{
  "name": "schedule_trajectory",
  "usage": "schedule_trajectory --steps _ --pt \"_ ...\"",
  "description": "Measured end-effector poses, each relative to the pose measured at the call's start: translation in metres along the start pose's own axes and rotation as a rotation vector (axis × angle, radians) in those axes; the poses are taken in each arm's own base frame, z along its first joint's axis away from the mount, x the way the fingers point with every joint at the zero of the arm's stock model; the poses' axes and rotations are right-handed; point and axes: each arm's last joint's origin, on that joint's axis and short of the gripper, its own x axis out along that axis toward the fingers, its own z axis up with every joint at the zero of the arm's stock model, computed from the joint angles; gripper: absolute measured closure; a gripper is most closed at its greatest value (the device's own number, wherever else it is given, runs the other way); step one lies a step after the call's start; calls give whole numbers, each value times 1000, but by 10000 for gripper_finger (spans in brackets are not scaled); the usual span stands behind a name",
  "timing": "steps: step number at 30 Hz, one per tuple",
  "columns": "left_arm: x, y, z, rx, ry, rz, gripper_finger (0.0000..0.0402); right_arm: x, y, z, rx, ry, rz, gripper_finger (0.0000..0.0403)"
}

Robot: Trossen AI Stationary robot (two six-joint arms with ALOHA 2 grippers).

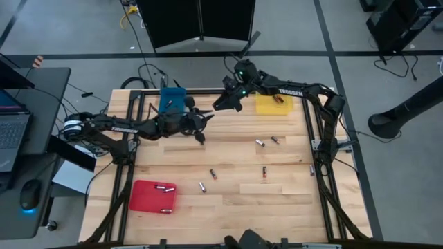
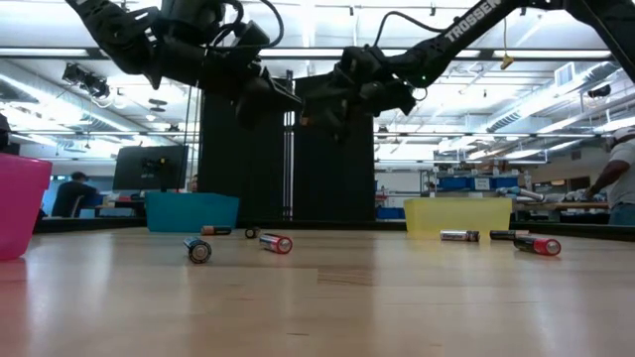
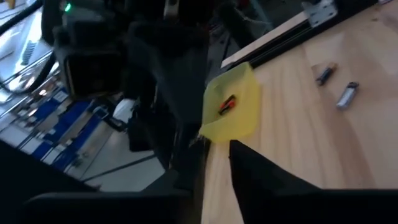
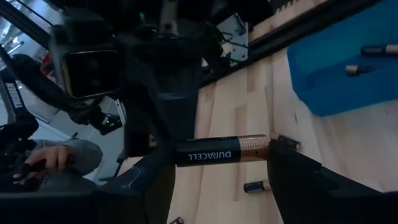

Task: Sort batteries
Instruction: Put the black battery into the blue bin

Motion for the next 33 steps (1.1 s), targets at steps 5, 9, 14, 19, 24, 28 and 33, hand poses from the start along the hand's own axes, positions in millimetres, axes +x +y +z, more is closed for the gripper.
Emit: schedule_trajectory --steps 5,9,14,19,24,28,33 --pt "0 2 0 -4 28 57 272 1 1 2 -24 -11 9 174" --pt "0 3 0 -4 38 79 253 4 4 3 -42 -17 19 176" --pt "1 2 0 -7 26 71 250 9 8 4 -65 -20 34 174" --pt "5 -2 -2 0 -3 35 256 17 13 2 -72 -9 50 175" --pt "6 -2 -2 -6 -2 37 294 23 17 0 -77 1 63 174" --pt "5 -4 -1 -2 3 29 337 25 19 -1 -52 9 65 174" --pt "3 -9 3 1 16 56 344 24 18 0 -60 3 67 163"
